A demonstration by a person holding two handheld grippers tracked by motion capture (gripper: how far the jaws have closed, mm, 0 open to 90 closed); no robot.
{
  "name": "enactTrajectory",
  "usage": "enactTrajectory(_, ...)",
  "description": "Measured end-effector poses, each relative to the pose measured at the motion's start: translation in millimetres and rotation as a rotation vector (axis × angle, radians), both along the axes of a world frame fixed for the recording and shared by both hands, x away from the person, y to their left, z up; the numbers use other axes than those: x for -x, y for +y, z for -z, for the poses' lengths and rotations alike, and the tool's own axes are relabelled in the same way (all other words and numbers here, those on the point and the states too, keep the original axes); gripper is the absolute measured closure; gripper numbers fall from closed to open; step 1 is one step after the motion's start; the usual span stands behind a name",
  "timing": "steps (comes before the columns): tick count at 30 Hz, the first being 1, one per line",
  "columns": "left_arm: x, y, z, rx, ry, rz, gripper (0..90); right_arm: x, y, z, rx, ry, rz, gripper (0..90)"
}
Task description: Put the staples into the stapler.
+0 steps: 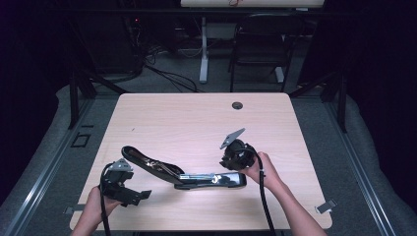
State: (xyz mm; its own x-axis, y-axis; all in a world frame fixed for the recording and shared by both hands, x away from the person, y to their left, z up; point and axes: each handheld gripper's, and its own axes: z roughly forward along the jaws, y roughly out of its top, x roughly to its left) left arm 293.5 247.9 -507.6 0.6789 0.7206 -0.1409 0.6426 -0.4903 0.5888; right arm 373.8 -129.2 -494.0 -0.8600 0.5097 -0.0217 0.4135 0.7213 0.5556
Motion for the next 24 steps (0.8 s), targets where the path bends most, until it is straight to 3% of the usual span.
enactTrajectory(10, -2.2, 0.9, 1.8, 0.01, 0.009, -0.006, 0.1, 2.6, 4.3, -3.1, -0.024, -0.004, -0.065, 78.5)
enactTrajectory(24, -2.4, 1.4, 1.4, 0.015, 0.001, -0.003, 0.1, -0.4, 14.6, -9.9, -0.02, -0.009, -0.139, 78.5)
